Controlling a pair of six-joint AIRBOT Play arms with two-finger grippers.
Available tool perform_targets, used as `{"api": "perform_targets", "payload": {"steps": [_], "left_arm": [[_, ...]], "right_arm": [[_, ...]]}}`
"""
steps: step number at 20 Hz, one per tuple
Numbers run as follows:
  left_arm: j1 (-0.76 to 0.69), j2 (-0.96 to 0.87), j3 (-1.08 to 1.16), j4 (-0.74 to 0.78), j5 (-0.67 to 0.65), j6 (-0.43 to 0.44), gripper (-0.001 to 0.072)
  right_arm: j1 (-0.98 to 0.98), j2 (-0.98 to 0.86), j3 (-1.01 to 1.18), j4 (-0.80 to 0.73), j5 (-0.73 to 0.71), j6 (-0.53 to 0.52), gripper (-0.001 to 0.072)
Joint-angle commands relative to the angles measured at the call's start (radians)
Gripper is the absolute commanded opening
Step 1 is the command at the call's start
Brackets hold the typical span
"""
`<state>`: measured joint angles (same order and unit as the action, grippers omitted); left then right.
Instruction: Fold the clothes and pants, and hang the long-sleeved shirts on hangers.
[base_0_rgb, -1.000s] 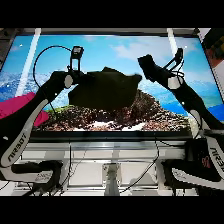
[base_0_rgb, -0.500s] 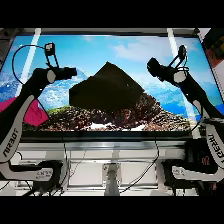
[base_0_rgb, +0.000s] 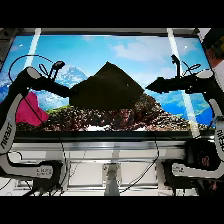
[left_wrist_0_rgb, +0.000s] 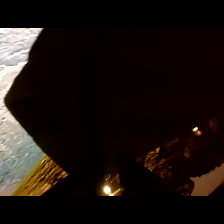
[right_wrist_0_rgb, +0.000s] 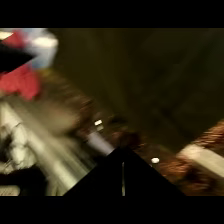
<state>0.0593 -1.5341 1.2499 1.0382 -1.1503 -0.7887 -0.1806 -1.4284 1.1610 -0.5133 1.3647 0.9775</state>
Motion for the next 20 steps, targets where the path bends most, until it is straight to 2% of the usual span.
{"api": "perform_targets", "payload": {"steps": [1, 3, 4, 13, 16, 17, 18, 19, 20], "left_arm": [[0.038, -0.04, 0.0, -0.145, -0.1, 0.246, 0.0514], [0.034, -0.051, 0.0, -0.089, -0.095, 0.247, 0.0517], [0.034, -0.056, 0.0, -0.055, -0.088, 0.247, 0.0517], [0.003, -0.124, 0.0, 0.011, -0.102, 0.235, 0.0507], [-0.01, -0.13, 0.0, 0.045, -0.124, 0.217, 0.0444], [-0.015, -0.132, 0.0, 0.054, -0.14, 0.213, 0.0256], [-0.014, -0.132, 0.0, 0.053, -0.16, 0.213, 0.0033], [-0.017, -0.132, 0.0, 0.051, -0.184, 0.213, 0.002], [-0.021, -0.132, 0.0, 0.036, -0.218, 0.213, 0.002]], "right_arm": [[-0.044, -0.003, 0.0, 0.165, 0.169, -0.141, 0.0073], [-0.044, -0.003, 0.0, 0.164, 0.14, -0.141, 0.0266], [-0.043, -0.003, 0.0, 0.164, 0.132, -0.138, 0.0314], [-0.043, -0.003, 0.0, 0.162, 0.134, -0.134, 0.0313], [-0.043, -0.003, 0.0, 0.162, 0.13, -0.134, 0.0312], [-0.043, -0.003, 0.0, 0.162, 0.122, -0.134, 0.0312], [-0.043, -0.003, 0.0, 0.158, 0.105, -0.134, 0.0303], [-0.043, -0.003, 0.0, 0.148, 0.078, -0.134, 0.0301], [-0.043, -0.003, 0.0, 0.126, 0.042, -0.134, 0.0183]]}}
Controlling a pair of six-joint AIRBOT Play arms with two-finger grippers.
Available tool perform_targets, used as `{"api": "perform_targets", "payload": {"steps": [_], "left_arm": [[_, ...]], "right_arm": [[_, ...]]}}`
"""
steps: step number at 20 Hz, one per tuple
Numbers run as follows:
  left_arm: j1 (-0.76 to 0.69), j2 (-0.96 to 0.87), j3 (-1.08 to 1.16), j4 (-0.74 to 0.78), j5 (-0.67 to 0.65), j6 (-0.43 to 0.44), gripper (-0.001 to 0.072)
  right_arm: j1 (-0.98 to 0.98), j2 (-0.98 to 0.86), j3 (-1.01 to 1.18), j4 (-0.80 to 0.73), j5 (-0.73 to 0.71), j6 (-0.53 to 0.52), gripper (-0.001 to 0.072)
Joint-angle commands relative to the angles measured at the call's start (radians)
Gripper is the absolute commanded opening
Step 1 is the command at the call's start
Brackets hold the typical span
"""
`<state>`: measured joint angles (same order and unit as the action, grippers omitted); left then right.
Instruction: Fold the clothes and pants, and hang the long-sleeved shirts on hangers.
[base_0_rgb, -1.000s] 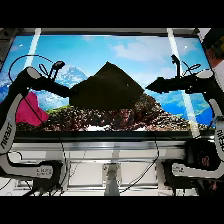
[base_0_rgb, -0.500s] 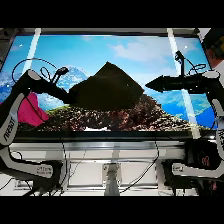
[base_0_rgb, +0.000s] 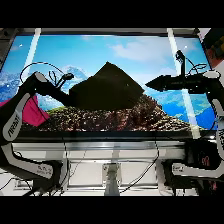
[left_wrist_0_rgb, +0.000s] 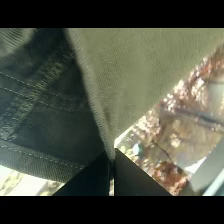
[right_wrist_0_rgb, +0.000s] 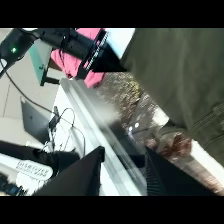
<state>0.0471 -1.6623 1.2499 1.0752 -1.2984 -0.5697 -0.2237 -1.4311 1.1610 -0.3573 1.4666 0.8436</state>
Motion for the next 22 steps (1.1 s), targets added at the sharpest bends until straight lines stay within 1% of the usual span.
{"api": "perform_targets", "payload": {"steps": [1, 3, 5, 6, 8, 9, 10, 11, 13, 14, 15, 16, 17, 20, 21, 22], "left_arm": [[-0.011, -0.002, 0.001, -0.033, -0.109, -0.006, 0.0019], [-0.023, 0.024, 0.001, -0.205, -0.197, -0.014, 0.0016], [-0.056, 0.089, 0.003, -0.456, -0.216, -0.054, 0.0015], [-0.086, 0.135, 0.006, -0.584, -0.209, -0.054, 0.0015], [-0.178, 0.243, 0.04, -0.818, -0.16, -0.054, 0.0015], [-0.227, 0.293, 0.061, -0.892, -0.103, -0.052, 0.0016], [-0.278, 0.343, 0.087, -0.919, -0.003, -0.04, 0.0016], [-0.315, 0.384, 0.107, -0.905, 0.117, -0.02, 0.0016], [-0.353, 0.449, 0.118, -0.842, 0.434, -0.027, 0.0016], [-0.354, 0.463, 0.118, -0.797, 0.574, -0.061, 0.0016], [-0.346, 0.464, 0.117, -0.74, 0.66, -0.119, 0.0017], [-0.329, 0.456, 0.117, -0.649, 0.705, -0.204, 0.0017], [-0.313, 0.441, 0.117, -0.543, 0.711, -0.281, 0.0017], [-0.295, 0.368, 0.114, -0.142, 0.672, -0.496, 0.0017], [-0.295, 0.34, 0.114, -0.05, 0.648, -0.572, 0.0017], [-0.295, 0.311, 0.114, 0.009, 0.612, -0.632, 0.0017]], "right_arm": [[0.0, 0.0, 0.0, -0.067, -0.099, 0.002, 0.0032], [0.0, -0.001, 0.0, -0.16, -0.18, 0.027, 0.002], [0.0, -0.005, -0.004, -0.229, -0.252, 0.111, 0.0019], [0.0, -0.005, -0.011, -0.23, -0.278, 0.117, 0.0019], [0.0, -0.005, -0.025, -0.231, -0.322, 0.117, 0.0018], [0.0, -0.005, -0.029, -0.231, -0.341, 0.117, 0.0019], [0.0, -0.005, -0.03, -0.231, -0.349, 0.118, 0.0019], [0.0, -0.005, -0.03, -0.23, -0.351, 0.118, 0.0018], [0.0, -0.005, -0.03, -0.236, -0.351, 0.136, 0.0019], [0.0, -0.005, -0.03, -0.241, -0.349, 0.137, 0.0019], [0.0, -0.005, -0.03, -0.248, -0.333, 0.137, 0.0019], [0.0, -0.005, -0.03, -0.251, -0.315, 0.137, 0.0019], [0.0, -0.005, -0.03, -0.25, -0.29, 0.14, 0.002], [0.0, -0.005, -0.03, -0.251, -0.227, 0.223, 0.0046], [0.0, -0.005, -0.03, -0.253, -0.201, 0.223, 0.0104], [0.0, -0.005, -0.03, -0.253, -0.178, 0.223, 0.0222]]}}
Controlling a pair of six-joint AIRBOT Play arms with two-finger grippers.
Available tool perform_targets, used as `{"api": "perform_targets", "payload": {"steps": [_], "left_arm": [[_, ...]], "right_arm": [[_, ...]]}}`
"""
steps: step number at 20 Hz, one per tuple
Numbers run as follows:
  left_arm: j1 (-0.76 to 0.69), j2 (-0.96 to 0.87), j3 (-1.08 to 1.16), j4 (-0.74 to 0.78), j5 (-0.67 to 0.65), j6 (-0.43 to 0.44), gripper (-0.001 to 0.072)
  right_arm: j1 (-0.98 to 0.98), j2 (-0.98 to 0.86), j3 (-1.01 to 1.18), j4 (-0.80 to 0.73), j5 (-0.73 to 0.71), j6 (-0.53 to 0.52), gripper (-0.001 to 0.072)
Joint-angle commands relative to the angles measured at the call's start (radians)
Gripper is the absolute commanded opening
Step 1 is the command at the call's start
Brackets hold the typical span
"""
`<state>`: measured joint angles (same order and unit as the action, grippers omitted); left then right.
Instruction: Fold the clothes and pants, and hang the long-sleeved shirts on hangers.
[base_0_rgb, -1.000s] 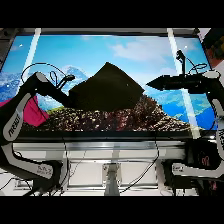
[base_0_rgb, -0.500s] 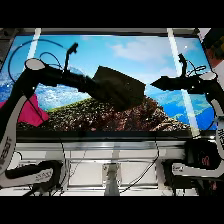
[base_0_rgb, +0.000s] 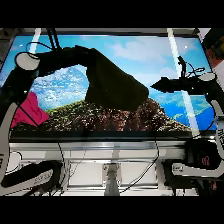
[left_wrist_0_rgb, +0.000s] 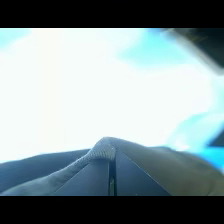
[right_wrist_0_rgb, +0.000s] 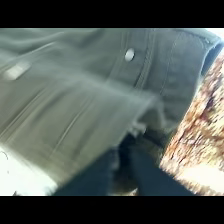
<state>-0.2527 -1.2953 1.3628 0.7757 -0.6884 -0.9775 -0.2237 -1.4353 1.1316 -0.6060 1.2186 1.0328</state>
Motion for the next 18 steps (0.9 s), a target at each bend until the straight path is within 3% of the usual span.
{"api": "perform_targets", "payload": {"steps": [1, 4, 9, 13, 18], "left_arm": [[0.005, -0.083, 0.002, 0.333, -0.039, -0.24, 0.0017], [0.005, -0.162, 0.002, 0.351, -0.121, -0.239, 0.0016], [0.005, -0.227, 0.002, 0.356, -0.127, -0.238, 0.0016], [0.005, -0.242, 0.002, 0.361, -0.127, -0.238, 0.0016], [0.005, -0.242, 0.002, 0.361, -0.128, -0.238, 0.0017]], "right_arm": [[0.0, 0.0, 0.0, -0.005, 0.095, 0.034, 0.0305], [0.0, 0.0, 0.0, -0.005, 0.161, 0.034, 0.031], [0.046, -0.001, -0.043, -0.04, 0.291, 0.031, 0.0312], [0.134, -0.048, -0.103, -0.093, 0.186, 0.022, 0.0324], [0.223, -0.134, -0.101, -0.064, -0.132, 0.022, 0.0324]]}}
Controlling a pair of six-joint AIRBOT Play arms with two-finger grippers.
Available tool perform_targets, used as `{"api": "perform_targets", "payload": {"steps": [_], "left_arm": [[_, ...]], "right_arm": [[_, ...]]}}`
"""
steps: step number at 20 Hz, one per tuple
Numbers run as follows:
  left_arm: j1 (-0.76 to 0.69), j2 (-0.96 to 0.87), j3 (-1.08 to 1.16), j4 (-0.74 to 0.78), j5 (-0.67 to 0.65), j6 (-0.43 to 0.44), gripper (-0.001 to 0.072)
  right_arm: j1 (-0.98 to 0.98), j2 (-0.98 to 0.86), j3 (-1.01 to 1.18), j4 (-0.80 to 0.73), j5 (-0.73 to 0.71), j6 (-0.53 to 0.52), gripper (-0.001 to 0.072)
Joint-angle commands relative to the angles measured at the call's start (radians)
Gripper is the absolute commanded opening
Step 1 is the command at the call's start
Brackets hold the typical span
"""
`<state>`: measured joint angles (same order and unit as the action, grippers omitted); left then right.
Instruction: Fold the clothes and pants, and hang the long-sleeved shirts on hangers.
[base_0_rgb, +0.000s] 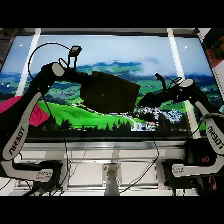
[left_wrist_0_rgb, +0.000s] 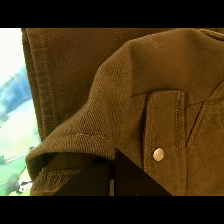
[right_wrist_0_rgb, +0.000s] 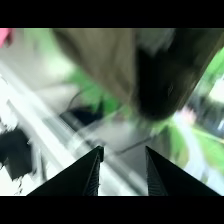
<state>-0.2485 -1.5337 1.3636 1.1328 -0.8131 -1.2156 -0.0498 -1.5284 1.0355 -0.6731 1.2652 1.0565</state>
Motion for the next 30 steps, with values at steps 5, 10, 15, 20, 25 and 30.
{"api": "perform_targets", "payload": {"steps": [5, 10, 15, 20, 25, 30], "left_arm": [[0.0, -0.003, 0.001, 0.003, -0.004, -0.001, 0.0016], [0.0, -0.003, 0.001, -0.011, -0.004, -0.001, 0.0017], [0.0, -0.003, 0.001, -0.011, -0.003, 0.0, 0.0017], [0.002, -0.003, 0.001, -0.007, 0.01, 0.0, 0.0017], [0.016, -0.003, 0.001, 0.002, 0.103, 0.0, 0.0019], [0.106, -0.003, 0.001, 0.119, 0.042, -0.032, 0.0103]], "right_arm": [[0.084, -0.045, 0.048, 0.075, -0.428, -0.001, 0.0324], [0.084, -0.09, 0.168, 0.075, -0.412, 0.011, 0.0325], [0.087, -0.176, 0.237, 0.152, -0.266, 0.01, 0.0326], [0.134, -0.177, 0.237, 0.149, -0.22, 0.027, 0.0325], [0.153, -0.175, 0.237, 0.113, -0.225, 0.033, 0.002], [0.09, -0.175, 0.237, 0.115, -0.225, 0.07, 0.0019]]}}
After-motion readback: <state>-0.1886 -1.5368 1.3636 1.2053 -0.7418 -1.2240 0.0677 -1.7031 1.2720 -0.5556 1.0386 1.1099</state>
